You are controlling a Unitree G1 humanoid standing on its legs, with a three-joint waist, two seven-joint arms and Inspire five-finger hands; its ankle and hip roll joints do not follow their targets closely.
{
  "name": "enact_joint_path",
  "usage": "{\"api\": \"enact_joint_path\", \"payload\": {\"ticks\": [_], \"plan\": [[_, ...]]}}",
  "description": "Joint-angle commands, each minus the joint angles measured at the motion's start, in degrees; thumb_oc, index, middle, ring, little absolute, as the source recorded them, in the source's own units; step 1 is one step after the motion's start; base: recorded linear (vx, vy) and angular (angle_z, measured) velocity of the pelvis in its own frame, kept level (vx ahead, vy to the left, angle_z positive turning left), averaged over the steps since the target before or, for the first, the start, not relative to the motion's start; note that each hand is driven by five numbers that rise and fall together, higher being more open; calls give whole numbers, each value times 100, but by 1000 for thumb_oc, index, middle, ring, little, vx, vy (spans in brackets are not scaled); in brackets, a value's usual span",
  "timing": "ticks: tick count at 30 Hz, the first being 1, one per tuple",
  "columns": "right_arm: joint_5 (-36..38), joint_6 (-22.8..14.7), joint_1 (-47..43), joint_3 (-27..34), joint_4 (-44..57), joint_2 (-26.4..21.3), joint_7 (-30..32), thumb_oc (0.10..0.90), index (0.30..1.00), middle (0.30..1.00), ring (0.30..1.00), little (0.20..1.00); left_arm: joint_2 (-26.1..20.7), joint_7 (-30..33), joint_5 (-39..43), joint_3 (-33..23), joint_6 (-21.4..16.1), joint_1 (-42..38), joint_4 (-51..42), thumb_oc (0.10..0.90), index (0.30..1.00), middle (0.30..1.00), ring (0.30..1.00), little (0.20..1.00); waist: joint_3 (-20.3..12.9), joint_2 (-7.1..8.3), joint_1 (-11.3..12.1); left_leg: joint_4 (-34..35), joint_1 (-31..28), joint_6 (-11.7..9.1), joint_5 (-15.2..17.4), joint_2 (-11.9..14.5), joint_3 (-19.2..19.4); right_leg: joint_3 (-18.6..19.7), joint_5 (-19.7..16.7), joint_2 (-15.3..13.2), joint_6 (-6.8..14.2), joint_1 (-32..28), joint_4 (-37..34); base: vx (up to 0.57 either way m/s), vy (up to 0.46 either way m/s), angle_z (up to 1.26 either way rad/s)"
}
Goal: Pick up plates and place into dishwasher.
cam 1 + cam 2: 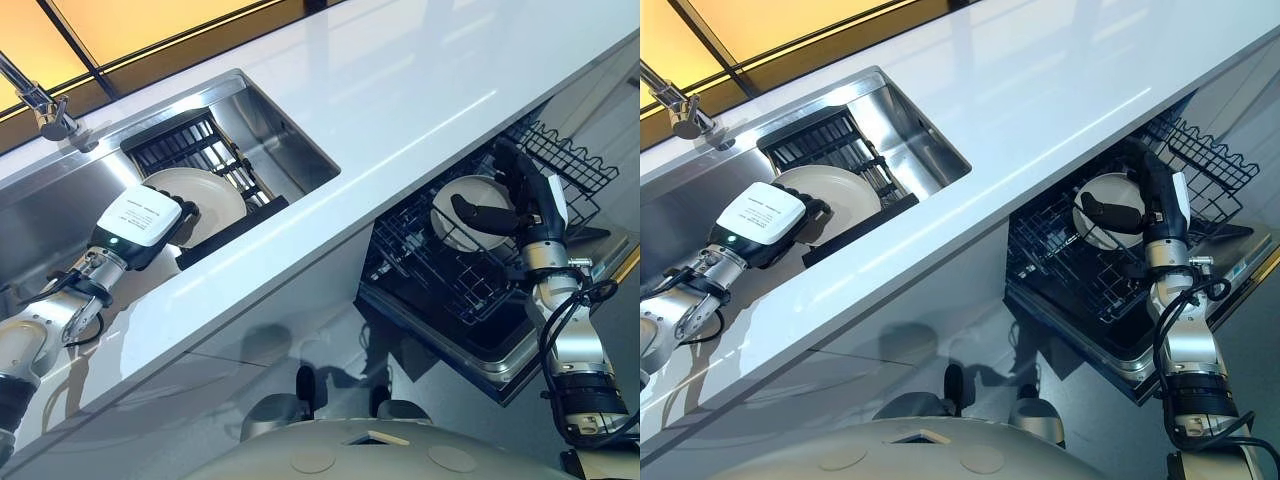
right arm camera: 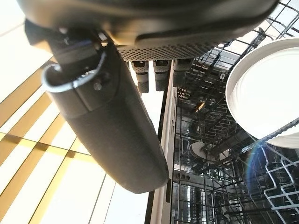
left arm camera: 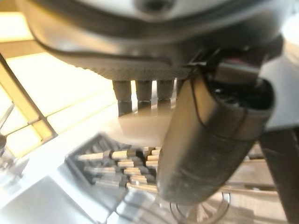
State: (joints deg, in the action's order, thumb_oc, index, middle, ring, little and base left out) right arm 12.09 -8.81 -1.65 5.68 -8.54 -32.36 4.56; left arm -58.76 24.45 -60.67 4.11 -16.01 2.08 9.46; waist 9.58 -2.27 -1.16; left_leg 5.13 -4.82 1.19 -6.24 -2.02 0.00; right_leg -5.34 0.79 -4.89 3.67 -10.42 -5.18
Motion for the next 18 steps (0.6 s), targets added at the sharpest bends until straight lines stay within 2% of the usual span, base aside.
{"api": "enact_joint_path", "payload": {"ticks": [1,5,7,9,12,15,18], "plan": [[224,-530,-376,241,802,-345,92,800,900,900,900,900,-213,472,0,-543,365,-680,15,100,300,300,300,200,-511,-168,-11,-13,-357,133,1019,-159,157,-189,640,452,30,483,737,0,0,0],[202,-608,-331,438,965,-390,208,800,900,900,900,900,-474,631,25,-1141,418,-421,-155,100,300,300,300,200,-553,-197,18,-13,-321,120,974,-144,182,-195,594,452,14,517,717,-19,-7,-4],[-287,-840,-288,571,1073,-444,516,800,900,900,900,900,-590,659,92,-1519,414,-210,-308,100,300,300,300,200,-575,-211,36,-13,-345,118,1021,-143,177,-193,645,451,14,486,706,-24,-13,-7],[-1331,-1098,-296,811,1316,-637,1239,800,900,900,900,900,-651,865,250,-2023,502,28,-505,100,300,300,300,200,-598,-237,66,-13,-320,106,979,-138,182,-205,604,458,-3,490,682,-59,-19,-8],[-1809,-1129,-340,1071,1600,-851,1546,800,900,900,900,900,-624,1006,435,-2519,507,201,-733,100,300,300,300,200,-651,-248,107,-13,-307,90,987,-135,184,-206,606,461,-10,479,654,-34,-16,1],[-1638,-1145,-368,1206,1806,-936,1367,800,900,900,900,900,-546,1080,647,-2850,417,301,-872,100,300,300,300,200,-680,-247,118,-13,-307,76,999,-131,187,-203,618,466,-11,479,661,-10,-5,0],[-903,-1219,-355,1269,2244,-931,498,800,900,900,900,900,-312,1117,907,-3195,97,370,-1308,100,300,300,300,200,-725,-230,134,-13,-298,51,1001,-125,175,-225,639,464,-16,480,677,-42,-23,3]]}}
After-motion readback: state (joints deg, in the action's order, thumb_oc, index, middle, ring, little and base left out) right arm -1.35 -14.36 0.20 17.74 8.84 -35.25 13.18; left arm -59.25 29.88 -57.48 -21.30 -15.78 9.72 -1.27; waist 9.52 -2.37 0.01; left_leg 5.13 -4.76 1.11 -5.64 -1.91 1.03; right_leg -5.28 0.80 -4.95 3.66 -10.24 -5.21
